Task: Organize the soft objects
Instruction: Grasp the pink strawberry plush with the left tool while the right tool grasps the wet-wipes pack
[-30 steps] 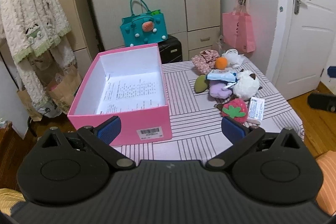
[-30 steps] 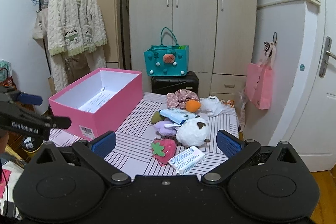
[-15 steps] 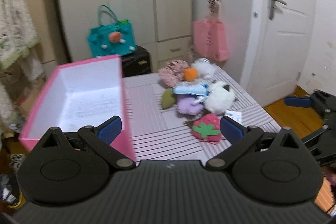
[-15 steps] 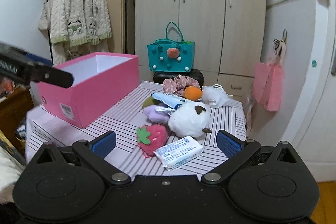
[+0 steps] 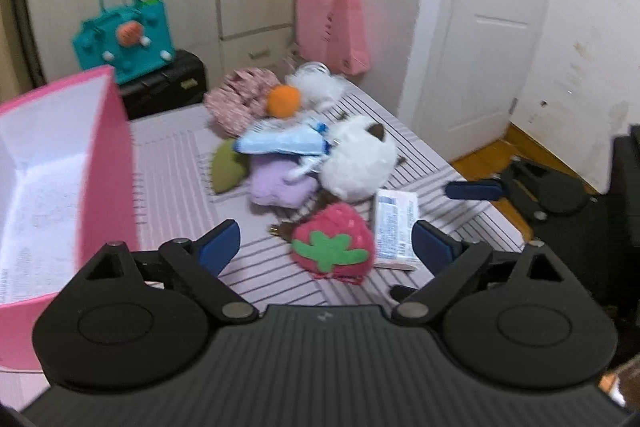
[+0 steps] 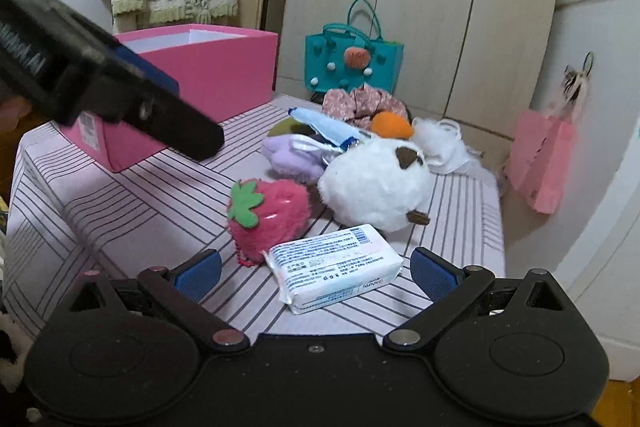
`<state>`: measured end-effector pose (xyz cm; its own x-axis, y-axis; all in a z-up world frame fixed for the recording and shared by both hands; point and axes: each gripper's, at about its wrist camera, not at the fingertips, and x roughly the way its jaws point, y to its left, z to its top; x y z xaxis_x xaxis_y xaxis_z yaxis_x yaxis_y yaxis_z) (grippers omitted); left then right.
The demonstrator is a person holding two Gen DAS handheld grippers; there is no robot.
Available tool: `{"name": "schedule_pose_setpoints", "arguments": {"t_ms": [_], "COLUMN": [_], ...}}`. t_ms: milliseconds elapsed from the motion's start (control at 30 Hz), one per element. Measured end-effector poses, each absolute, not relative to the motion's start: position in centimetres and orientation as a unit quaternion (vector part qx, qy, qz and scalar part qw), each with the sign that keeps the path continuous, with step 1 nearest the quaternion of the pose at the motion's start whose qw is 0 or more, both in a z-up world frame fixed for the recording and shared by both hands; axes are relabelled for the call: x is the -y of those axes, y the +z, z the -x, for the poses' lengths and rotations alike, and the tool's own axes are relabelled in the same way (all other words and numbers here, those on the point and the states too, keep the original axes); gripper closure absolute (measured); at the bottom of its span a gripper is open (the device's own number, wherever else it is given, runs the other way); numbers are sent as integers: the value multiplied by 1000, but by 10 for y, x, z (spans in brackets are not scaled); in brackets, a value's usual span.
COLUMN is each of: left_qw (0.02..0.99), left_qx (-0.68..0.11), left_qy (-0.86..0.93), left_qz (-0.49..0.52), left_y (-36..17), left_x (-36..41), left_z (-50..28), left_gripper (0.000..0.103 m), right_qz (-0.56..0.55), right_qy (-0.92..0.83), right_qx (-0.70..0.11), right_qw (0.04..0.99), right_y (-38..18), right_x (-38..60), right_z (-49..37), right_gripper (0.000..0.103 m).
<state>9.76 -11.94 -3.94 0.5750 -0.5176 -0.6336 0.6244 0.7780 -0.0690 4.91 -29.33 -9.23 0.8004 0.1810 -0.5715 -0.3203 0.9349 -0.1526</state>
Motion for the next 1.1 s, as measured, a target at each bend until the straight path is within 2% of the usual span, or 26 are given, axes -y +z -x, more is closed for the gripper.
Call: {"name": "schedule_pose_setpoints", "arguments": {"t_ms": [267, 467, 667, 733, 767, 800, 1033, 1100], "left_qw": [857, 856, 847, 842, 840, 839, 840, 841], "left_qx": [-377, -379, -407, -417, -421, -425, -434, -433], "left_qy": [-343, -345, -341, -341, -341, -339, -325, -324], "left_qz": [-70, -70, -42, -31, -28, -24, 1, 2], "left_y": [-68, -81, -95, -100, -103, -105, -105, -106], "left_x": [140, 148, 150, 151, 151, 150, 145, 145], "left_z": [-121, -129, -145, -149, -150, -152, -161, -162], "left_gripper": [22, 30, 31, 31, 31, 31, 31, 36], "right_qz": [116, 119, 94, 92, 92, 93, 70, 69], "right_qy": [174, 211, 231, 236, 236, 230, 172, 151], "right_qx": [-312, -339, -355, -349, -343, -336, -313, -318], "right_qw": [927, 909, 901, 902, 905, 909, 931, 933], "right_y": [-100, -104, -109, -110, -109, -108, -112, -111], "right_x": [314, 325, 330, 330, 330, 328, 324, 325], "right_z": [-72, -89, -102, -102, -101, -99, -84, -80], "right_gripper": [2, 2, 2, 5, 13, 17, 19, 19]}}
